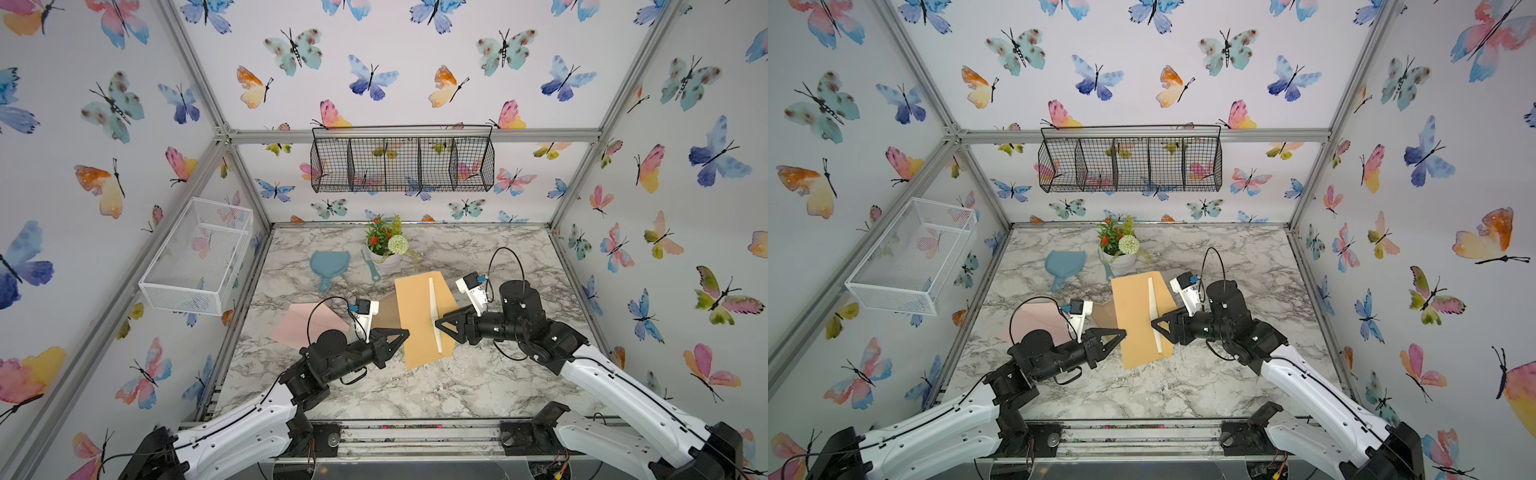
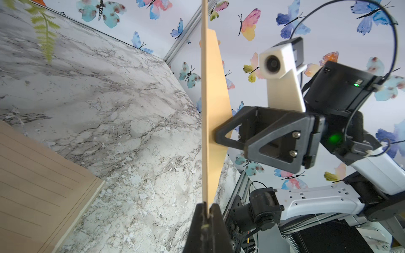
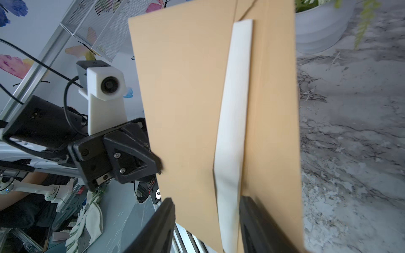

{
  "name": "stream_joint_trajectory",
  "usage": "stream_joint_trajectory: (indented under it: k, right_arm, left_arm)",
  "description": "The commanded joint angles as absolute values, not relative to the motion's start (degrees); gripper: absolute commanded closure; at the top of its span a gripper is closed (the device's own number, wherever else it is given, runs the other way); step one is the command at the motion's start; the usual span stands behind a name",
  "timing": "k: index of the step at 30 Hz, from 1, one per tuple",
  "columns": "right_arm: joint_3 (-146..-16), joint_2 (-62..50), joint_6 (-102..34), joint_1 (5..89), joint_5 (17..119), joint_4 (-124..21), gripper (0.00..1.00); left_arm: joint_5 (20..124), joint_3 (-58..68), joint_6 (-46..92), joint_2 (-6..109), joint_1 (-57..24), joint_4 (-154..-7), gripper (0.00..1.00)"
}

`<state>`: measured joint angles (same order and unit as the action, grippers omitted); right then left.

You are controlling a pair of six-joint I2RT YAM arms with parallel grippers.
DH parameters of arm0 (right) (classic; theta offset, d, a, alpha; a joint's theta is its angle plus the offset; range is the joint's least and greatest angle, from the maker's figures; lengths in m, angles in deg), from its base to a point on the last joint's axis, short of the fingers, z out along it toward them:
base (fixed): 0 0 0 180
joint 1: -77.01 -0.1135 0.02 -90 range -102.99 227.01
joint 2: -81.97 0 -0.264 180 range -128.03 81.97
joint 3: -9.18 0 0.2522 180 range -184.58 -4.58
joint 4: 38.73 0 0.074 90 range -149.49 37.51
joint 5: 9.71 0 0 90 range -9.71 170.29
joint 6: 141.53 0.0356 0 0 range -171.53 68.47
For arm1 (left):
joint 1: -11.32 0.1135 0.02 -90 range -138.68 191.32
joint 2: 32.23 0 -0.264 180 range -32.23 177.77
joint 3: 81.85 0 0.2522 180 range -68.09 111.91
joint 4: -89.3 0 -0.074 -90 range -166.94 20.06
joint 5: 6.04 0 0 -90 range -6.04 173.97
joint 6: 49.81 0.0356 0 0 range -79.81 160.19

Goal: Take the letter paper out of the envelope
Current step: Take out the letter paper from the envelope.

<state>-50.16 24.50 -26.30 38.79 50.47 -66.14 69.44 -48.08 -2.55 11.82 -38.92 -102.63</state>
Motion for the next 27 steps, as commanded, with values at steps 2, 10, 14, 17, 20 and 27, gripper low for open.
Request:
stream_joint_trajectory:
  k: [2,10,14,17,20,27]
  right_arm:
    - [-49.9,22.6,-27.6,38.9,49.7,-63.3,0.46]
    - [-48.8,25.4,-26.7,39.2,45.0,-58.7,0.46]
    - [-47.5,26.8,-24.5,39.3,40.4,-54.0,0.47]
    - [-47.6,26.6,-24.0,39.3,38.8,-52.8,0.48]
    - [-48.0,25.3,-24.7,39.3,38.2,-52.7,0.50]
    - [-48.6,25.2,-25.1,39.5,36.7,-51.7,0.72]
  left_arm:
    - [65.8,-48.8,-5.1,7.2,-38.6,-108.4,1.00]
    - [65.7,-48.9,-4.9,5.5,-38.6,-107.8,1.00]
    - [65.1,-49.0,-5.3,6.7,-38.5,-109.1,1.00]
    - [64.7,-49.4,-5.9,7.0,-38.6,-110.5,1.00]
    - [63.9,-49.6,-6.8,7.0,-38.5,-112.2,1.00]
    - [62.7,-50.1,-8.2,5.4,-38.6,-113.2,1.00]
